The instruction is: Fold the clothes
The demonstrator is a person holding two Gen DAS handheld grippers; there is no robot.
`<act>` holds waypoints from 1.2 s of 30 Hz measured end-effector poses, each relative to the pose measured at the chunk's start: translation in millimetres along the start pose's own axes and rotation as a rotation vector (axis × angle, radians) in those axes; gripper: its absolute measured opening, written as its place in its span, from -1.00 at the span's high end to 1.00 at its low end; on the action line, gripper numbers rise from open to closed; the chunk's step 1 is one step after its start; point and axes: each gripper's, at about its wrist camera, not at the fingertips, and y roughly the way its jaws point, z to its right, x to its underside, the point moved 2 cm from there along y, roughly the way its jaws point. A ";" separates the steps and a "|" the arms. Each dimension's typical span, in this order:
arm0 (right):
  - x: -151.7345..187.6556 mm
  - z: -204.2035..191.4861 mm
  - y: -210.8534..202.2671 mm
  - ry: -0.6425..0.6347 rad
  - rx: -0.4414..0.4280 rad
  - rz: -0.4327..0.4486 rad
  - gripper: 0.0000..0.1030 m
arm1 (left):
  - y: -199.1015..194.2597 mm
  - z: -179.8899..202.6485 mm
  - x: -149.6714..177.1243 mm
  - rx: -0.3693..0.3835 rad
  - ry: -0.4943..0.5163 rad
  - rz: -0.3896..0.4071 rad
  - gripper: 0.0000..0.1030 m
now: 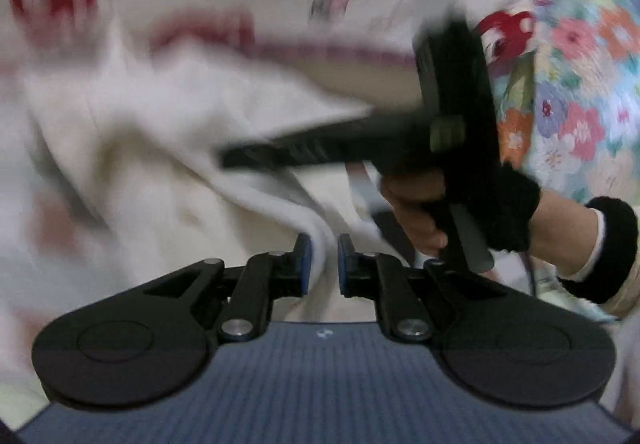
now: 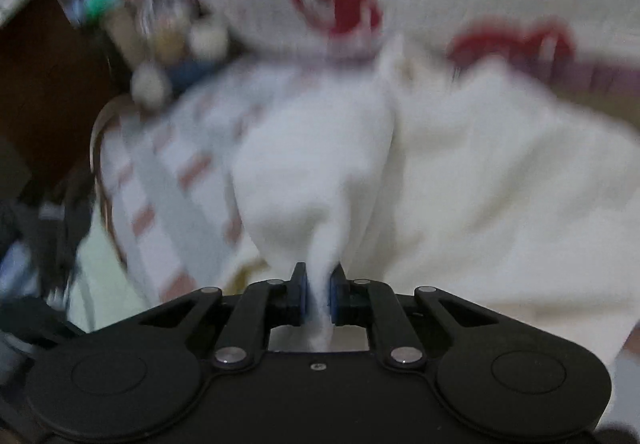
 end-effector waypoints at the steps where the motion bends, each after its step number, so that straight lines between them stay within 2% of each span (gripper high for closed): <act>1: -2.7 -2.5 -12.9 -0.055 0.051 0.074 0.80 | -15.9 -3.7 -4.0 -0.047 0.035 0.044 0.65; 2: -3.9 -2.2 -23.5 -0.098 0.099 0.129 0.80 | -24.1 -14.0 -5.6 -0.110 0.028 0.068 0.54; 4: 4.1 17.8 -28.1 -0.093 0.184 0.110 0.80 | -27.0 -37.9 -4.7 -0.211 0.004 0.082 0.53; 6: 12.1 37.8 -32.9 -0.088 0.269 0.091 0.80 | -11.3 -57.9 -1.5 -0.261 -0.010 0.042 0.53; 9: 24.2 67.8 -40.3 -0.081 0.395 0.063 0.80 | 16.4 -70.3 3.9 -0.256 0.008 -0.024 0.50; 12: 43.2 93.0 -42.4 -0.050 0.464 0.031 0.80 | 42.6 -62.9 4.6 -0.229 0.098 -0.050 0.30; 14: 49.4 102.7 -40.9 0.000 0.458 0.010 0.80 | 59.5 -53.4 2.4 -0.214 0.163 -0.050 0.17; 17: 54.7 109.6 -39.2 0.024 0.457 -0.006 0.80 | 82.0 -50.0 -3.8 -0.175 0.162 -0.019 0.11; 22: 56.3 110.4 -38.2 0.013 0.447 -0.016 0.80 | 120.4 -57.9 -14.4 -0.180 0.177 0.039 0.06; 24: 59.5 113.9 -35.5 -0.002 0.455 -0.029 0.80 | 143.4 -62.4 -14.2 -0.210 0.203 -0.012 0.09; 25: 61.5 116.5 -33.5 -0.009 0.462 -0.037 0.80 | 154.5 -65.0 -14.0 -0.230 0.212 -0.044 0.21; 26: 63.4 119.2 -31.4 -0.016 0.469 -0.045 0.80 | 163.2 -67.2 -13.5 -0.238 0.215 -0.064 0.23; 30: 71.6 138.5 -30.8 0.037 0.495 -0.065 0.83 | 164.4 -69.9 -17.6 -0.184 0.137 -0.010 0.19; 33: 80.3 151.4 -44.4 0.155 0.440 -0.034 0.83 | 161.2 -70.4 -26.2 -0.181 0.114 0.024 0.23; 34: 83.2 154.4 -48.6 0.192 0.416 -0.020 0.83 | 159.9 -70.2 -29.2 -0.188 0.120 0.040 0.49; 35: 86.3 157.7 -53.6 0.226 0.389 -0.005 0.83 | 158.7 -69.9 -32.3 -0.215 0.134 0.054 0.85; 36: 89.1 159.5 -57.6 0.249 0.367 0.008 0.80 | 157.4 -69.6 -35.5 -0.287 0.164 0.065 0.85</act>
